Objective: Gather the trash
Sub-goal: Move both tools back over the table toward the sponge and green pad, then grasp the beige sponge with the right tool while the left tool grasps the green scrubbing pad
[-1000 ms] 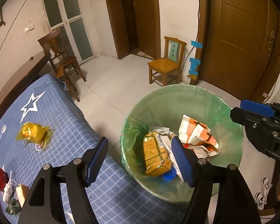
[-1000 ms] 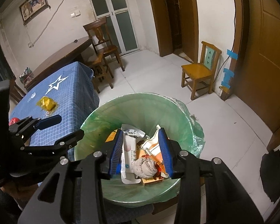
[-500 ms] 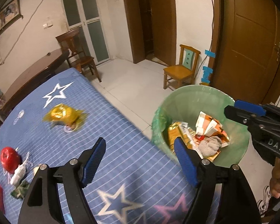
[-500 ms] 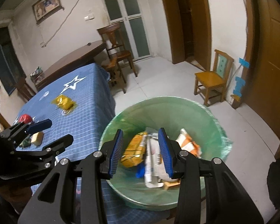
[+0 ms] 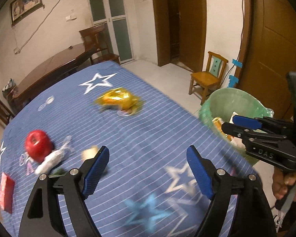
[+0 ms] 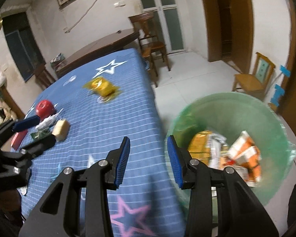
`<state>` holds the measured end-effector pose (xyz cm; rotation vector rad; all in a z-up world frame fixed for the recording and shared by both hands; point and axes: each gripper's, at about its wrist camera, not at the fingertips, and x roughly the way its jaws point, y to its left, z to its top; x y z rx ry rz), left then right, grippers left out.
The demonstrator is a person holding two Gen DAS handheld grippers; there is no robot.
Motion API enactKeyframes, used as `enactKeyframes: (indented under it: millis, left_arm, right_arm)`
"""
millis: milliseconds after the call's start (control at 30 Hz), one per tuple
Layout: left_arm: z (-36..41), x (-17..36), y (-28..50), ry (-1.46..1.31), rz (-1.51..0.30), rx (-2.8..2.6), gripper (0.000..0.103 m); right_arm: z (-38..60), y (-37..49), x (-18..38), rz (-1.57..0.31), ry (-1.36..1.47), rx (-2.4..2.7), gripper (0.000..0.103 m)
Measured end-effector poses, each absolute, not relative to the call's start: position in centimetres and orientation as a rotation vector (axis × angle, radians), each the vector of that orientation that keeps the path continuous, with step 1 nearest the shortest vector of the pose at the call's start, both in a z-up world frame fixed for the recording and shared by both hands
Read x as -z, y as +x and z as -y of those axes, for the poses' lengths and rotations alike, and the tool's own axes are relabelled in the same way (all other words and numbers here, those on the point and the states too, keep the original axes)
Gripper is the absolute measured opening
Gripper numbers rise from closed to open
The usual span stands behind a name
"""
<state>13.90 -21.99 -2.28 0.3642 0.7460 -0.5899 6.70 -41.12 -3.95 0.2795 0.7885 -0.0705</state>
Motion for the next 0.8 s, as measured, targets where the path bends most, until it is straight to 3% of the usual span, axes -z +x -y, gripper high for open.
enactKeyframes:
  millis: [267, 600, 800]
  left_arm:
    - [11.5, -0.5, 18.2, 0.384, -0.870, 0.655, 0.081]
    - [4.3, 2.3, 21.0, 0.508, -0.778, 0.714, 0.080]
    - [2.8, 4.2, 21.3, 0.553, -0.712, 0.852, 0.069]
  right_arm:
    - [33.8, 10.8, 4.0, -0.822, 0.226, -0.099, 0.041]
    - [26.4, 14.8, 4.7, -0.853, 0.152, -0.225, 0.043]
    - [23.8, 17.0, 5.6, -0.884, 0.136, -0.251, 0.043]
